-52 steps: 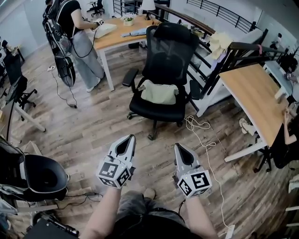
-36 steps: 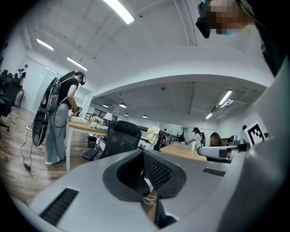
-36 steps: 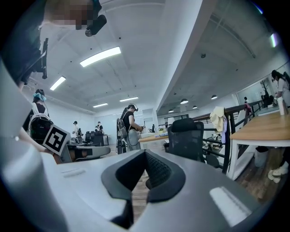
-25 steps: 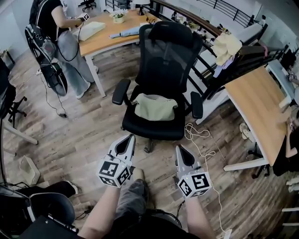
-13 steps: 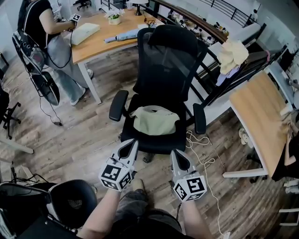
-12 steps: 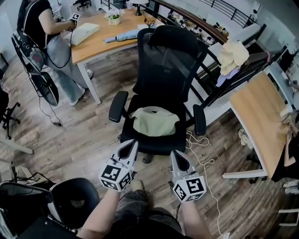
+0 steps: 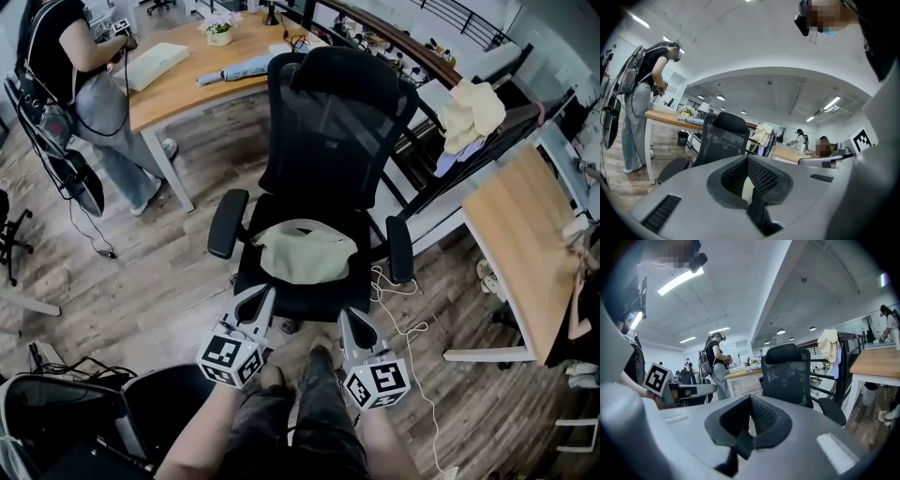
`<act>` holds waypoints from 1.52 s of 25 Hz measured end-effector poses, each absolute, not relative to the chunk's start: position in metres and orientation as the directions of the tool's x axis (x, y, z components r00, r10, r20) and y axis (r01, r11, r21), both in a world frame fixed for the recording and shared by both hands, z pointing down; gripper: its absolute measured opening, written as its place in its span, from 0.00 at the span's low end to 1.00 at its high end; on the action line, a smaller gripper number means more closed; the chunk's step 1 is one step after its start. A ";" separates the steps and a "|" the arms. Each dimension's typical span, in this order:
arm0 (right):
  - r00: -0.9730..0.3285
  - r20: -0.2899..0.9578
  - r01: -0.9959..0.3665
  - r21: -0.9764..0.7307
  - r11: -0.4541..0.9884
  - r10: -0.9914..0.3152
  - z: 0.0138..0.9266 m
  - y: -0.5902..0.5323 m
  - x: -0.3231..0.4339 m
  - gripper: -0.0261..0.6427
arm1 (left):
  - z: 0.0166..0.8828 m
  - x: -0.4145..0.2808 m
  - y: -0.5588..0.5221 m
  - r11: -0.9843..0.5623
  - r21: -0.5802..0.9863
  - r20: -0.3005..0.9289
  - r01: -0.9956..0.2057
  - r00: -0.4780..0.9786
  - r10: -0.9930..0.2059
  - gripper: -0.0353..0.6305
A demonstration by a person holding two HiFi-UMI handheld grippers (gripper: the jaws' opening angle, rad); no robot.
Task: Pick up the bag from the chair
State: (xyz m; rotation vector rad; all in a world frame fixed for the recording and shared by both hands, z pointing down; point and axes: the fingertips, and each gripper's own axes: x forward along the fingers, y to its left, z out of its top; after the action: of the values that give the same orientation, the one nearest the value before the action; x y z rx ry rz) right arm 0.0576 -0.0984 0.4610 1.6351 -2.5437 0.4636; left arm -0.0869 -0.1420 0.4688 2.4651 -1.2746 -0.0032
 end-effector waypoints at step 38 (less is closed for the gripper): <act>-0.370 0.410 -0.533 -0.829 -0.171 -0.834 0.699 -0.294 0.161 0.42 | 0.641 -0.084 -0.259 -0.262 0.308 0.382 -0.915 0.371 -0.846 0.05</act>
State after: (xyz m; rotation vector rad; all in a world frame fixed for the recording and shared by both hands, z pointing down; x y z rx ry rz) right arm 0.1607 -0.2936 0.6994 1.8794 -2.1720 1.8609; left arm -0.0838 -0.2586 0.6415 2.1609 -1.5200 0.1917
